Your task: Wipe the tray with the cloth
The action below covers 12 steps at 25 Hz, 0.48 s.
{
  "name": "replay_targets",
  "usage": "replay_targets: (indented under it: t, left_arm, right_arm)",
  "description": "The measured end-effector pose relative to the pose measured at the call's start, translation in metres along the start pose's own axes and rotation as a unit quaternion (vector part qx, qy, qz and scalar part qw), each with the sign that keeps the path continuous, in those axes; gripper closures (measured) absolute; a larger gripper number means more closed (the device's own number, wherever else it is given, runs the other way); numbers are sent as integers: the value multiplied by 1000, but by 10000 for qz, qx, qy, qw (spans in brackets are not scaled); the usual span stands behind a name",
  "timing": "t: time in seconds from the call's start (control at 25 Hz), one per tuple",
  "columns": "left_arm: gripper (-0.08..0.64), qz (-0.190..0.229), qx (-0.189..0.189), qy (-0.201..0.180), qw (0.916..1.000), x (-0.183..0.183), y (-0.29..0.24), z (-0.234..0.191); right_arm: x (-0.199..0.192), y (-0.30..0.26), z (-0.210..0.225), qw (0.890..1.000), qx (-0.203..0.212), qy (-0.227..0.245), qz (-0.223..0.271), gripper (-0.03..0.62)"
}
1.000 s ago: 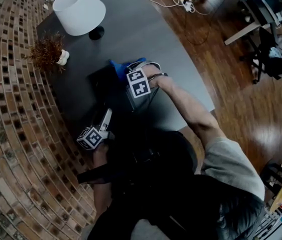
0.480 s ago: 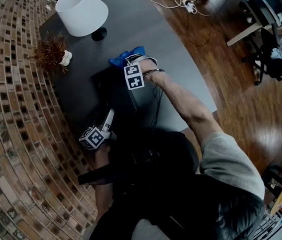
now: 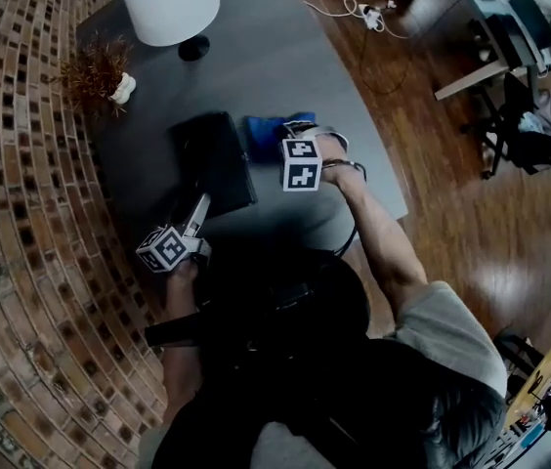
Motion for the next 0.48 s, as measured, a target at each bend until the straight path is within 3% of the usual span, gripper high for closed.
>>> replay_targets:
  t: [0.16, 0.28, 0.36, 0.48]
  left_arm:
    - [279, 88, 19, 21, 10000, -2, 3, -4]
    - [279, 106, 19, 34, 9999, -4, 1, -3]
    - [279, 126, 33, 39, 9999, -4, -1, -2]
    - [279, 143, 45, 42, 9999, -4, 2, -4]
  right_arm:
    - [35, -16, -46, 9989, -109, 423, 174, 453]
    - [39, -16, -78, 9964, -34, 820, 211, 453]
    - [35, 5, -98, 9919, 396, 1133, 414, 453]
    - [29, 38, -134, 9713, 1363, 1741, 882, 453]
Point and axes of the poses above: the fingertips, and each gripper's own axes: y backward along the fingers, z to its right, x out of its top, the point moved 7 cm from there along y, backward along the fingers, and after that the axes turned 15 degrees about -x, right-handed, at the moved point
